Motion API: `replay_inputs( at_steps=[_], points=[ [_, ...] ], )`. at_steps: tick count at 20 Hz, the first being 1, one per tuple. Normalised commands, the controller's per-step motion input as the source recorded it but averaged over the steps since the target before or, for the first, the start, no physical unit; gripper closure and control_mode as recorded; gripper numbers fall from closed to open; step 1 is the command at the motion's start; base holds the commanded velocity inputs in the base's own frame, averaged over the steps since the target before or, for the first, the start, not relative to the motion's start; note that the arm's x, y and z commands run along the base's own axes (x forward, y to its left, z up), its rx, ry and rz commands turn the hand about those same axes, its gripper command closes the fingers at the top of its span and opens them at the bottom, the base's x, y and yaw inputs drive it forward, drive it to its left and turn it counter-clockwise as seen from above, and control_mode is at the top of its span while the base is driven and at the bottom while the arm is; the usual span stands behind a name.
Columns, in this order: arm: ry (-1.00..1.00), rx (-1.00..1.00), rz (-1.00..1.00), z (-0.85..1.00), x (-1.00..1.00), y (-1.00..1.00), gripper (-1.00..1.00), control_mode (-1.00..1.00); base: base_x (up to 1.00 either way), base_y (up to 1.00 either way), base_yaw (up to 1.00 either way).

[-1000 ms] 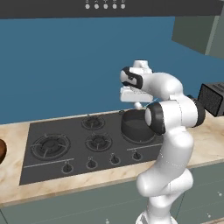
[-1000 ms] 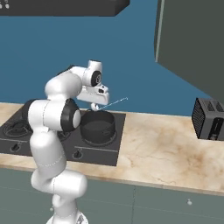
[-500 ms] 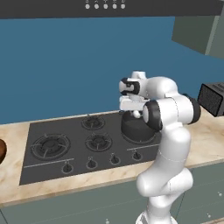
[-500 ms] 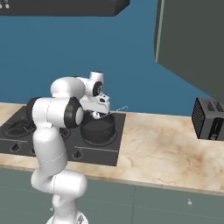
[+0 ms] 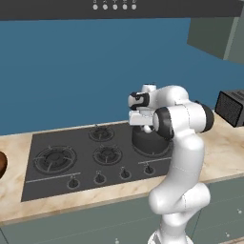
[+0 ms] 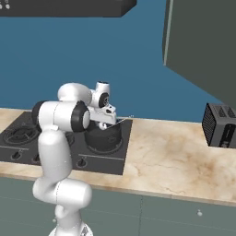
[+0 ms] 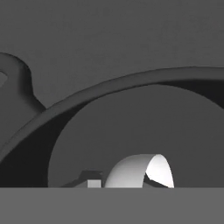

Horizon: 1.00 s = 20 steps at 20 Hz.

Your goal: Open the cabinet and move the ladle to the pot. Then close the cabinet.

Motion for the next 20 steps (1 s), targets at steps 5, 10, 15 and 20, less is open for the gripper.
replay_inputs(
  at_steps=[5,10,15,20],
  points=[
    [0.00,0.00,0.00,-0.15,0.27,0.00,1.00,-1.00,0.00,0.00,0.00],
    [0.00,0.00,0.00,-0.15,0.04,0.00,1.00,-1.00,0.00,0.00,0.00],
    [0.00,0.00,0.00,-0.01,-0.33,-0.06,-1.00,-1.00,0.00,0.00,0.00],
    [-0.01,0.00,0.00,0.00,-0.37,-0.16,-1.00,-1.00,0.00,0.00,0.00]
  ],
)
